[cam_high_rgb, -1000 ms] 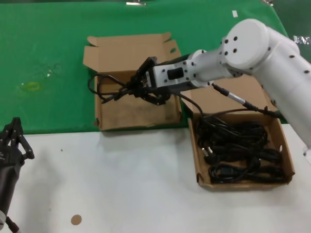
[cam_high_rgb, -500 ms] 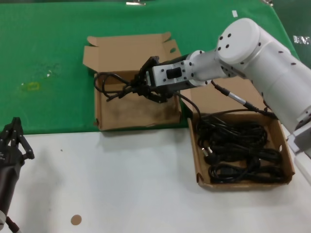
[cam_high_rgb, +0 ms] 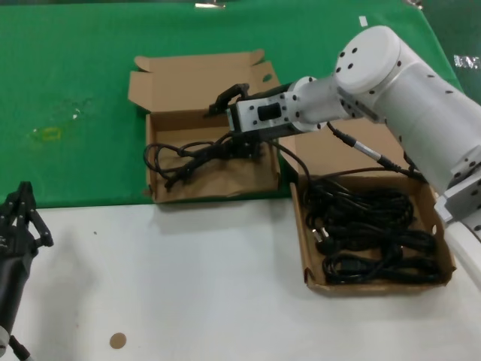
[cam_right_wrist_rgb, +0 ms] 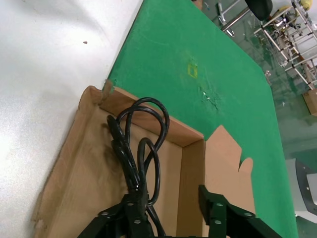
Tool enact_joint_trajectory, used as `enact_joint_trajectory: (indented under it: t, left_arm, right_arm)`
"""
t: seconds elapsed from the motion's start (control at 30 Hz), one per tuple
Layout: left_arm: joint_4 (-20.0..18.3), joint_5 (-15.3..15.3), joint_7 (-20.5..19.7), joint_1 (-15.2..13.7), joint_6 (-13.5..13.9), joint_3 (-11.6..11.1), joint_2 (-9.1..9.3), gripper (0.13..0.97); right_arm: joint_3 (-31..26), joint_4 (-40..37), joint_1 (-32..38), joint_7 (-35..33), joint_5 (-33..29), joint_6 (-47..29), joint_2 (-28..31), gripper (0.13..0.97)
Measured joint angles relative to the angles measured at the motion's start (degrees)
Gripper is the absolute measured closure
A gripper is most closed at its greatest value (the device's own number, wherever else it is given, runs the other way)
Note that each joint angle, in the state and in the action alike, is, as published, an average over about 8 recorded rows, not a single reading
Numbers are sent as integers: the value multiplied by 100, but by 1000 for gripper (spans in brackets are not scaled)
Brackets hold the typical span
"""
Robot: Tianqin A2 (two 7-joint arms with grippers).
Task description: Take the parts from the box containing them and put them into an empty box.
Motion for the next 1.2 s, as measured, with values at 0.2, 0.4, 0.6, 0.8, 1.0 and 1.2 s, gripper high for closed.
enact_joint_trajectory:
  t: [0.2, 0.4, 0.6, 0.8, 1.0, 1.2]
  left_arm:
    - [0, 0, 0, 0, 0, 0, 0, 945]
    - [0, 0, 0, 0, 0, 0, 0, 945]
    - [0, 0, 0, 0, 0, 0, 0, 945]
    - [0, 0, 0, 0, 0, 0, 0, 941]
    - [0, 0, 0, 0, 0, 0, 0, 934]
    - [0, 0, 0, 0, 0, 0, 0, 876]
  right_arm:
    - [-7, 232, -69, 93, -15, -20, 74, 666]
    - [-10, 613, -191, 228, -26, -24, 198, 591]
    - [2, 771, -245, 251, -15, -11, 252, 465]
    - [3, 778, -247, 249, -14, -10, 255, 327]
    - [61, 892, -377, 302, 36, 68, 274, 239]
    - [245, 1260, -785, 485, 199, 322, 334, 169]
